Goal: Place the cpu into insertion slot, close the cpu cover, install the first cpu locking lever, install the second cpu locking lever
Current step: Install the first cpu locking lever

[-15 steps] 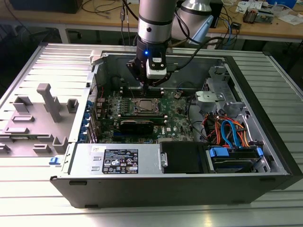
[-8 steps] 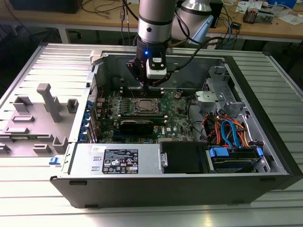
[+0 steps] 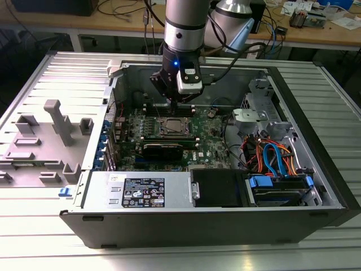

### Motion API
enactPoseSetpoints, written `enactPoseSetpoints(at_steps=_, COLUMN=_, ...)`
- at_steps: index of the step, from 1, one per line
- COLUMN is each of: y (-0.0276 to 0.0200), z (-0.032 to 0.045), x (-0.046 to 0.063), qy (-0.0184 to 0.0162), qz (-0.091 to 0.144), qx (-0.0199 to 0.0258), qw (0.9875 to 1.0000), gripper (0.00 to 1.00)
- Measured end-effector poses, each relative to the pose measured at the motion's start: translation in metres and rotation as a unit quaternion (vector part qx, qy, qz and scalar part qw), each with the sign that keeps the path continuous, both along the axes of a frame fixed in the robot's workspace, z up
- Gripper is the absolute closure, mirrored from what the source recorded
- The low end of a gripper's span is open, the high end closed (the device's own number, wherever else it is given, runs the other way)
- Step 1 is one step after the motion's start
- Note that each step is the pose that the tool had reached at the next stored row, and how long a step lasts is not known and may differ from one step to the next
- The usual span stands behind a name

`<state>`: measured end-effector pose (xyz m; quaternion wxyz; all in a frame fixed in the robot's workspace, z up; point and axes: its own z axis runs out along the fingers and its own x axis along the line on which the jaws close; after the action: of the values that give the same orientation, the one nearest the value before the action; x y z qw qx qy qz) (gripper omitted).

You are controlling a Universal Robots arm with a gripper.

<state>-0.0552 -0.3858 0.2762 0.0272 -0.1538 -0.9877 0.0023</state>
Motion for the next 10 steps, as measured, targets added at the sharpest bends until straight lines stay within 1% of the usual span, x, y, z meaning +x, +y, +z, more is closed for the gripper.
enactPoseSetpoints(at_steps=1, y=0.0000, z=0.0000, x=0.0000, qy=0.0000, qz=0.010, qx=0.0000, qw=1.0000, gripper=0.89)
enactPoseSetpoints(at_steps=2, y=0.0000, z=0.0000, x=0.0000, qy=0.0000, qz=0.023, qx=0.0000, qw=0.9997, gripper=0.89)
enactPoseSetpoints(at_steps=4, y=0.0000, z=0.0000, x=0.0000, qy=0.0000, qz=0.041, qx=0.0000, qw=0.9992, gripper=0.89)
enactPoseSetpoints(at_steps=7, y=0.0000, z=0.0000, x=0.0000, qy=0.0000, qz=0.065, qx=0.0000, qw=0.9979, gripper=0.89)
enactPoseSetpoints(at_steps=8, y=0.0000, z=0.0000, x=0.0000, qy=0.0000, qz=0.078, qx=0.0000, qw=0.9970, gripper=0.89)
enactPoseSetpoints(at_steps=10, y=0.0000, z=0.0000, x=0.0000, qy=0.0000, qz=0.094, qx=0.0000, qw=0.9956, gripper=0.89)
